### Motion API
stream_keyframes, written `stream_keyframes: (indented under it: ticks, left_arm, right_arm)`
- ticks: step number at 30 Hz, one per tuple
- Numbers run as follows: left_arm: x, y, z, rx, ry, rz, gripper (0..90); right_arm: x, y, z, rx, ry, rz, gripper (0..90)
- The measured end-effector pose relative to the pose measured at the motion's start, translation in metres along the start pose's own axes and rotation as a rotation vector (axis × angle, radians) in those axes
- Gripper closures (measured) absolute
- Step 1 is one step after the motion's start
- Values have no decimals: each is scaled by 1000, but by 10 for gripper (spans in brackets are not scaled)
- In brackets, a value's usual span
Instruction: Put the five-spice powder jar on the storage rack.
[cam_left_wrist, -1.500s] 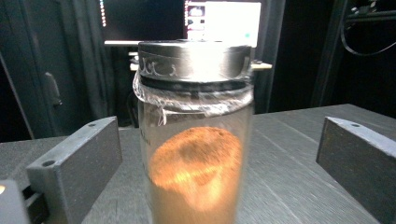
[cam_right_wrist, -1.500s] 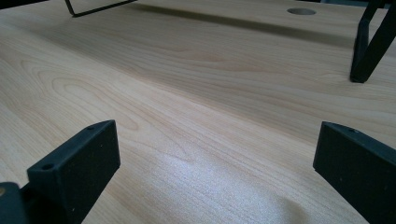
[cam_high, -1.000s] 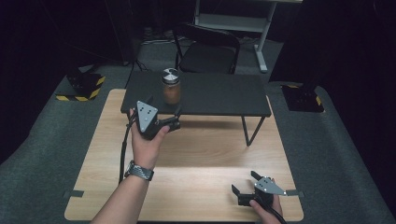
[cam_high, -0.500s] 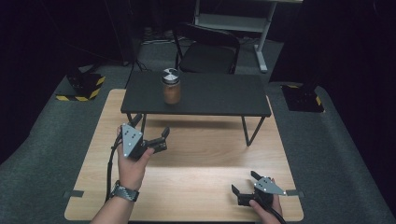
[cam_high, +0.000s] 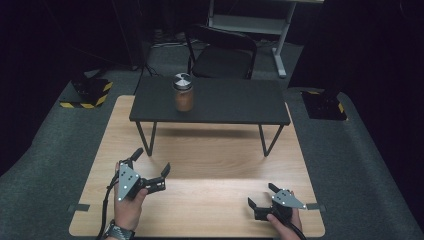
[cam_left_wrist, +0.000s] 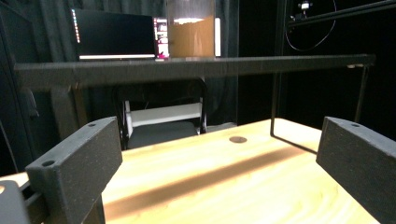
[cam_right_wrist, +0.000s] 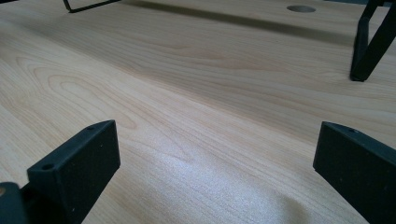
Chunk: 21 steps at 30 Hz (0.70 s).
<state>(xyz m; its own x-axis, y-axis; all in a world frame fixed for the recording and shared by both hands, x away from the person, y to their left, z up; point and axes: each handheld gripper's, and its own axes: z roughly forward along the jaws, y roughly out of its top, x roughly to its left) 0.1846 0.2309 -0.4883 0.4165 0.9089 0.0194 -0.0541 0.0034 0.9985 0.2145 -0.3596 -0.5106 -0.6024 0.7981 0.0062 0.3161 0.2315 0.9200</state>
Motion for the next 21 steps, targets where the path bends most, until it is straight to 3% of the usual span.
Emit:
stream_keyframes:
  ticks: [8, 16, 21]
  left_arm:
    - [3, -17, -21, 94, -4, -8, 5]
    - [8, -28, -26, 203, -28, -16, 5]
    - [8, -32, -27, 243, -28, -23, 6]
  right_arm:
    - [-2, 0, 2, -4, 9, 7, 7]
    - [-3, 0, 2, -4, 10, 9, 7]
    - [-3, 0, 1, -7, 11, 12, 7]
